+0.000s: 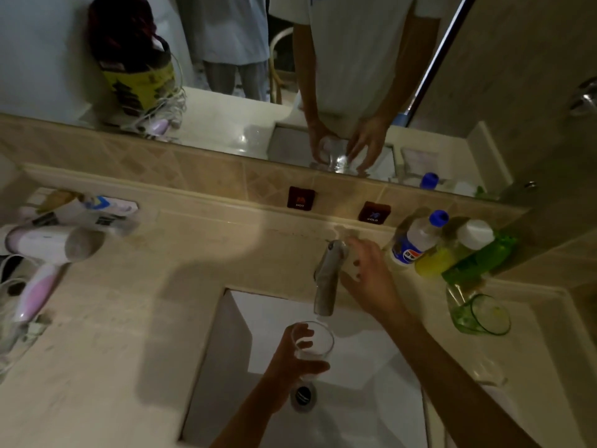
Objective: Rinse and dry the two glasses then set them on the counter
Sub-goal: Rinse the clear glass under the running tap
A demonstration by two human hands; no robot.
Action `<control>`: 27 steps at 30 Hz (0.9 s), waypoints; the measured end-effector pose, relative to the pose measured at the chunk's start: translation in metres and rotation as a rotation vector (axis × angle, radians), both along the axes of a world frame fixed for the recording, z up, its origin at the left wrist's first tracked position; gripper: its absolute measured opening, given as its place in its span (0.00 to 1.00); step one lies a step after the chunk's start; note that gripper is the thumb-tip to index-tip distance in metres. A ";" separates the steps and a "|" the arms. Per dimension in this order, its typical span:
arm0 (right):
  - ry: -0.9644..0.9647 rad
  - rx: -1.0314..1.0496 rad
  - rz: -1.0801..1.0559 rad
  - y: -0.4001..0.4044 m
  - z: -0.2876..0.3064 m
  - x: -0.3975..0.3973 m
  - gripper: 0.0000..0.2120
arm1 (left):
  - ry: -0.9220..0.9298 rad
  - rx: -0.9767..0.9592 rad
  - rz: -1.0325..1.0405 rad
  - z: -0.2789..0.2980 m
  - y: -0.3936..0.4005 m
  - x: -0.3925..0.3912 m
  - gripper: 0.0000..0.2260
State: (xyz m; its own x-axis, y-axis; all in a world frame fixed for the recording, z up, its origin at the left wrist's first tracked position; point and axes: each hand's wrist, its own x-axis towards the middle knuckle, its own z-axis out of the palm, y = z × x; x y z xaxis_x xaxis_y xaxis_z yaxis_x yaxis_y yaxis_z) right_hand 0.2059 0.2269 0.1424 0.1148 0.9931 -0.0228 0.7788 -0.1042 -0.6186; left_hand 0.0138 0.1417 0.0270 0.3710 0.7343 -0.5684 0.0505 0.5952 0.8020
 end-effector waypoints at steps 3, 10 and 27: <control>-0.367 -0.103 0.261 0.029 0.000 -0.009 0.33 | 0.015 0.031 -0.001 -0.008 0.013 0.008 0.39; -0.566 -0.021 0.359 0.049 -0.006 -0.015 0.19 | -0.018 0.079 -0.036 -0.020 0.025 0.011 0.41; -0.613 -0.168 0.526 0.076 -0.013 -0.001 0.13 | 0.030 0.124 -0.105 -0.036 0.051 0.018 0.43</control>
